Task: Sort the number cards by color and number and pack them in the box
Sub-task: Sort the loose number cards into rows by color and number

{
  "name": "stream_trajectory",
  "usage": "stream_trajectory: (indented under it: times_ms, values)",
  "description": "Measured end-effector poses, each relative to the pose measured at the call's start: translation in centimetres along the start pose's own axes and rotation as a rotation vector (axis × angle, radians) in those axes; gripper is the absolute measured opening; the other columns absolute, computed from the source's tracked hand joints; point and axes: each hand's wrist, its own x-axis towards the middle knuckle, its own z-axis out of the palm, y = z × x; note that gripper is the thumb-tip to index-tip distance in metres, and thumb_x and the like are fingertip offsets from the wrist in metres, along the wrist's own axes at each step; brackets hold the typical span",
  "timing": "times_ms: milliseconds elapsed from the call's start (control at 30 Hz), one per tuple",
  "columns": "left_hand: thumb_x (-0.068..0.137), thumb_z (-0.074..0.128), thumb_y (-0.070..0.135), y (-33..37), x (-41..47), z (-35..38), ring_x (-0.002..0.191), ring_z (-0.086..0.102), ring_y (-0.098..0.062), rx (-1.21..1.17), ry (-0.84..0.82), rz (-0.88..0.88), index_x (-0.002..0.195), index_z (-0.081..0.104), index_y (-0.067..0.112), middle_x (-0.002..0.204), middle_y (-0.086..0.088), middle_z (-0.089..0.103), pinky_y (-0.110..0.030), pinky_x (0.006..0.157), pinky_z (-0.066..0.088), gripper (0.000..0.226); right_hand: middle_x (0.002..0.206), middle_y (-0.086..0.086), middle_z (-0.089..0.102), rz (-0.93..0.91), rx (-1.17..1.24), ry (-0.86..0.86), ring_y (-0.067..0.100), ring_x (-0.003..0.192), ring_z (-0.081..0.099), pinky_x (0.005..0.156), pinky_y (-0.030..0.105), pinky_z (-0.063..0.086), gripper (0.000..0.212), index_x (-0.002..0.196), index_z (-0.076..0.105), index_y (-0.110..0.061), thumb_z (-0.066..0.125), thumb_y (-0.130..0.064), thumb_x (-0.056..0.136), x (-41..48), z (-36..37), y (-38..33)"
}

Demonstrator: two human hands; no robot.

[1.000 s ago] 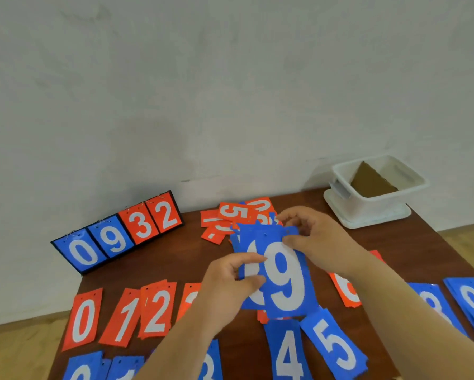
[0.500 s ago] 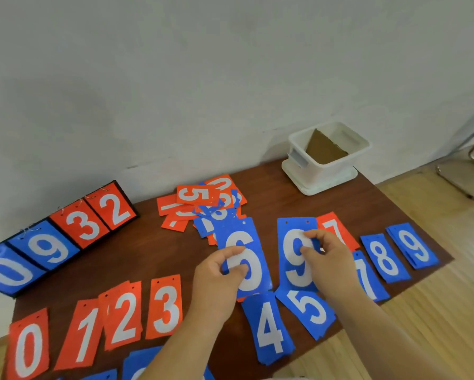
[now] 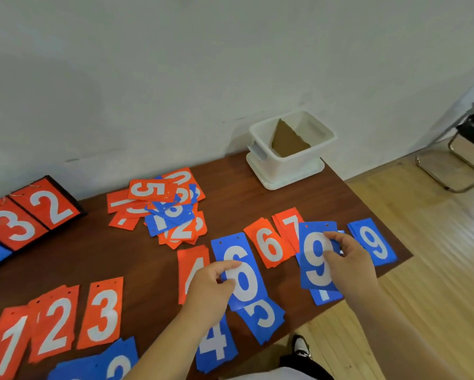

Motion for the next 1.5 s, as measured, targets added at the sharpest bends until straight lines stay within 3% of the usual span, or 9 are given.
stream_trajectory:
  times_ms: [33,167,333,467,700,833,1033,1200,1500]
  values:
    - [0.096,0.061,0.002,0.2,0.4,1.5,0.085,0.069,-0.012,0.036,0.011,0.016,0.115,0.07,0.036,0.126,0.002,0.067,-0.012,0.051,0.045,0.041,0.099,-0.013,0.069,0.004,-0.002,-0.031,0.022,0.085,0.072,0.076,0.053,0.062,0.025,0.103,0.065,-0.037,0.06,-0.013,0.098,1.1,-0.7,0.4]
    - [0.095,0.062,0.004,-0.7,1.3,8.2,0.062,0.062,-0.008,0.179,0.031,-0.057,0.108,0.064,0.043,0.125,0.014,0.059,-0.015,0.049,0.043,0.041,0.101,-0.017,0.066,0.005,-0.091,-0.194,0.016,0.085,0.071,0.072,0.049,0.064,0.024,0.109,0.063,-0.037,0.061,-0.015,0.099,5.5,-3.5,2.6]
    - [0.095,0.061,0.008,-3.5,2.0,15.6,0.108,0.06,-0.004,0.394,0.054,-0.089,0.125,0.061,0.036,0.133,0.013,0.06,-0.003,0.08,0.039,0.042,0.104,-0.019,0.065,-0.063,-0.273,-0.396,0.009,0.085,0.067,0.07,0.037,0.063,0.027,0.113,0.062,-0.037,0.059,-0.015,0.099,9.9,-5.5,5.8]
    - [0.101,0.055,0.017,-4.5,2.9,18.7,0.121,0.056,-0.014,0.505,0.118,-0.177,0.137,0.057,0.03,0.134,0.01,0.059,-0.023,0.095,0.046,0.038,0.11,-0.013,0.066,-0.08,-0.363,-0.497,0.008,0.085,0.067,0.057,0.022,0.055,0.029,0.12,0.062,-0.035,0.056,-0.015,0.099,12.5,-5.7,7.6]
    - [0.097,0.06,0.038,-4.0,3.5,21.2,0.132,0.032,-0.026,0.923,0.206,-0.198,0.134,0.053,0.038,0.144,0.0,0.035,-0.041,0.106,0.036,0.037,0.092,-0.009,0.066,-0.047,-0.349,-0.407,0.018,0.067,0.063,0.053,0.033,0.054,0.029,0.114,0.06,-0.036,0.054,-0.012,0.098,16.5,-6.5,8.9]
    - [0.097,0.059,0.036,-3.8,4.1,21.5,0.125,0.037,-0.022,0.959,0.187,-0.193,0.138,0.052,0.035,0.136,0.007,0.045,-0.038,0.099,0.038,0.042,0.095,-0.006,0.064,0.008,-0.326,-0.251,0.017,0.073,0.064,0.056,0.034,0.053,0.027,0.114,0.059,-0.033,0.052,-0.014,0.097,19.9,-9.2,10.1]
    - [0.098,0.06,0.033,-3.0,4.3,21.9,0.12,0.044,-0.018,0.995,0.183,-0.218,0.139,0.052,0.032,0.132,0.011,0.053,-0.034,0.095,0.041,0.042,0.122,0.001,0.061,-0.031,-0.438,-0.195,0.027,0.101,0.064,0.086,0.047,0.057,0.037,0.125,0.058,-0.03,0.053,-0.019,0.091,23.7,-11.2,13.7]
    - [0.097,0.061,0.033,-2.7,4.5,21.9,0.121,0.046,-0.018,1.015,0.181,-0.25,0.141,0.052,0.032,0.132,0.011,0.053,-0.034,0.095,0.043,0.044,0.154,0.002,0.03,-0.099,-0.823,-0.252,0.029,0.14,0.031,0.113,0.047,0.037,0.04,0.134,0.058,-0.035,0.059,-0.033,0.095,24.3,-10.9,15.9]
    - [0.096,0.06,0.047,-1.7,3.6,19.7,0.123,0.05,-0.019,0.875,0.313,-0.258,0.14,0.05,0.029,0.133,0.005,0.055,-0.036,0.1,0.047,0.049,0.152,0.0,0.04,-0.313,-0.71,-0.402,0.025,0.137,0.035,0.109,0.043,0.041,0.039,0.131,0.061,-0.032,0.064,-0.039,0.093,21.1,-7.1,11.9]
